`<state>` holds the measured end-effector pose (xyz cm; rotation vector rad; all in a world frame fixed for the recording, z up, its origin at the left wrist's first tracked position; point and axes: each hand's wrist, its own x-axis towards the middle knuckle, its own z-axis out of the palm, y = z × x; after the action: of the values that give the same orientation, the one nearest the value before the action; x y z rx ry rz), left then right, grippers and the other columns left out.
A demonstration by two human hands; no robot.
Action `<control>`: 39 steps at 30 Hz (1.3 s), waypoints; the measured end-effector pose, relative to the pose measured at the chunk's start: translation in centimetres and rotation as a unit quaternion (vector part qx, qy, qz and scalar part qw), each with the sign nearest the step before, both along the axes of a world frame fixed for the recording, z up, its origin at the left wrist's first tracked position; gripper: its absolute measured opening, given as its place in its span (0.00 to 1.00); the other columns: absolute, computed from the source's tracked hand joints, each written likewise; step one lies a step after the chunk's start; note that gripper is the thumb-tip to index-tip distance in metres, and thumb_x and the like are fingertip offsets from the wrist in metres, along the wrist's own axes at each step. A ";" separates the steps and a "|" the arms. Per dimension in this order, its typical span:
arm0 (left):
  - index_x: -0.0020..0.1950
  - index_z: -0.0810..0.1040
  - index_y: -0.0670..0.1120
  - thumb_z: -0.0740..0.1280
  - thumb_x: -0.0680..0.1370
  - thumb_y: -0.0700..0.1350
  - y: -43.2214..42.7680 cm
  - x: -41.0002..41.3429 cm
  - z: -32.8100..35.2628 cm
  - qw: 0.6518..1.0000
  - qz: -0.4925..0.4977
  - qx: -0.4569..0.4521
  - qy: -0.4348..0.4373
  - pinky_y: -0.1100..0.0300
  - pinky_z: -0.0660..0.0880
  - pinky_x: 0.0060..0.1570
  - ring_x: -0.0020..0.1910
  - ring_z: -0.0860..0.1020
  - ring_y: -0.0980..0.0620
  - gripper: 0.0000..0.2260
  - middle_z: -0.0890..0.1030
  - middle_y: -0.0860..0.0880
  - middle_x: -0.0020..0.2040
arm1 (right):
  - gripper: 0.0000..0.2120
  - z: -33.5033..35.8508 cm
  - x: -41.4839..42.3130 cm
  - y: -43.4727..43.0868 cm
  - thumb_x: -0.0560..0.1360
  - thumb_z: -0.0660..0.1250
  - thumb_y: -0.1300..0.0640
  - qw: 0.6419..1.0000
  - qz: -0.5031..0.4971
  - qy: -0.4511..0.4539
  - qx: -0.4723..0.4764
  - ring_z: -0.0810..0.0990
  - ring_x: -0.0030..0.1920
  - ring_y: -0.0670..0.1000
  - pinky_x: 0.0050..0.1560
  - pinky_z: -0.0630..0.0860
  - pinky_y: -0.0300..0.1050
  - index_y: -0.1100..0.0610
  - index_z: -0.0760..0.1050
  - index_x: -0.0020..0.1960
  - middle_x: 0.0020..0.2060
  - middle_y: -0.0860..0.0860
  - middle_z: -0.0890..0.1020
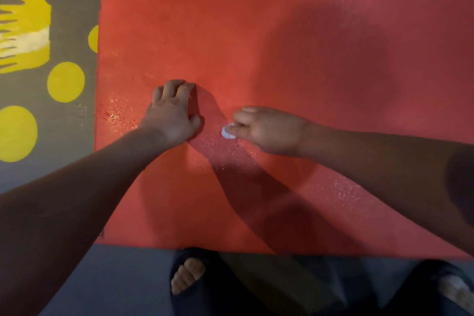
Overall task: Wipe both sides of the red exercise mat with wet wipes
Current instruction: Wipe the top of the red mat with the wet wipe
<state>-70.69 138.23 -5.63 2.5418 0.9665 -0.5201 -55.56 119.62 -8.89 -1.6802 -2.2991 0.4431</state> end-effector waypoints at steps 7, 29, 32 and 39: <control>0.77 0.64 0.48 0.70 0.74 0.49 -1.7 -0.4 0.2 1.000 -0.007 -0.002 -0.010 0.44 0.64 0.73 0.71 0.61 0.39 0.32 0.63 0.45 0.74 | 0.14 -1.1 4.8 2.9 0.78 0.61 0.63 0.933 -0.359 0.018 0.002 0.77 0.49 0.60 0.45 0.67 0.44 0.57 0.78 0.62 0.47 0.59 0.76; 0.81 0.56 0.51 0.67 0.76 0.53 -3.7 -0.7 0.8 0.998 -0.041 -0.007 0.041 0.41 0.63 0.74 0.76 0.55 0.41 0.36 0.56 0.46 0.79 | 0.10 -0.3 -0.1 -4.0 0.79 0.66 0.58 0.991 -0.133 -0.011 -0.012 0.73 0.43 0.53 0.41 0.72 0.48 0.57 0.76 0.60 0.44 0.54 0.74; 0.81 0.56 0.50 0.67 0.76 0.53 -4.0 -0.9 0.8 0.998 -0.045 -0.004 0.042 0.42 0.63 0.74 0.76 0.55 0.41 0.36 0.56 0.46 0.79 | 0.15 -0.4 4.1 -4.1 0.83 0.55 0.51 0.957 -0.288 -0.036 0.025 0.74 0.45 0.54 0.43 0.64 0.44 0.55 0.77 0.59 0.47 0.55 0.75; 0.81 0.56 0.51 0.67 0.77 0.55 -5.2 -1.8 1.0 0.998 -0.046 0.000 0.039 0.40 0.64 0.72 0.75 0.55 0.39 0.35 0.57 0.47 0.78 | 0.07 -0.6 0.9 -5.0 0.82 0.60 0.58 0.934 -0.356 0.028 0.015 0.76 0.42 0.52 0.43 0.67 0.45 0.53 0.77 0.53 0.41 0.50 0.74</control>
<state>-72.50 133.07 -4.63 2.5929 0.8795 -0.6502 -54.70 114.65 -9.53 -2.2727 -1.4804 0.2808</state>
